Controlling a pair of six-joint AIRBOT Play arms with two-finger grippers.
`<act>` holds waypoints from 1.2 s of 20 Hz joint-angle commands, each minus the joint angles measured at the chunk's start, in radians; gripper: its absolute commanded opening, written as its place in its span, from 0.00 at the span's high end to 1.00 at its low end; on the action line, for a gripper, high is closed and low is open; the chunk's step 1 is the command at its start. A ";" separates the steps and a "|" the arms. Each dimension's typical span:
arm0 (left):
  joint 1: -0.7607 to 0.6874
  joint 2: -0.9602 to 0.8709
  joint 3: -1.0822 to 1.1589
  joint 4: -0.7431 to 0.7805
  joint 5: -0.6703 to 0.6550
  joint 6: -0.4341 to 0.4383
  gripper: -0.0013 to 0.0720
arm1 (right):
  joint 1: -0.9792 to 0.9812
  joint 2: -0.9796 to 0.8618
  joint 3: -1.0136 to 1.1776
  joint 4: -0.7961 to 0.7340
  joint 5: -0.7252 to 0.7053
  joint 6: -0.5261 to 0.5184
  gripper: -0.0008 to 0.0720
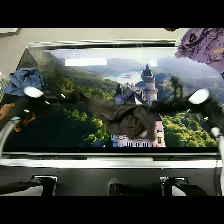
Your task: Fold the clothes and pants, and hang the long-sleeved shirts on hangers.
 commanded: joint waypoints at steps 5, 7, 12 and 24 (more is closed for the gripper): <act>0.081 0.398 0.439 0.695 0.012 -0.394 0.96 | 0.000 0.241 0.522 -0.162 0.018 -0.035 0.94; 0.080 0.510 0.458 0.759 0.010 -0.474 0.96 | 0.000 0.328 0.538 -0.167 0.019 -0.036 0.94; 0.081 0.688 0.458 0.843 -0.150 -0.555 0.96 | 0.000 0.484 0.538 -0.165 0.079 -0.017 0.94; 0.080 0.117 0.224 0.843 -0.246 -0.606 0.96 | 0.043 -0.266 0.537 -0.032 0.241 0.138 0.94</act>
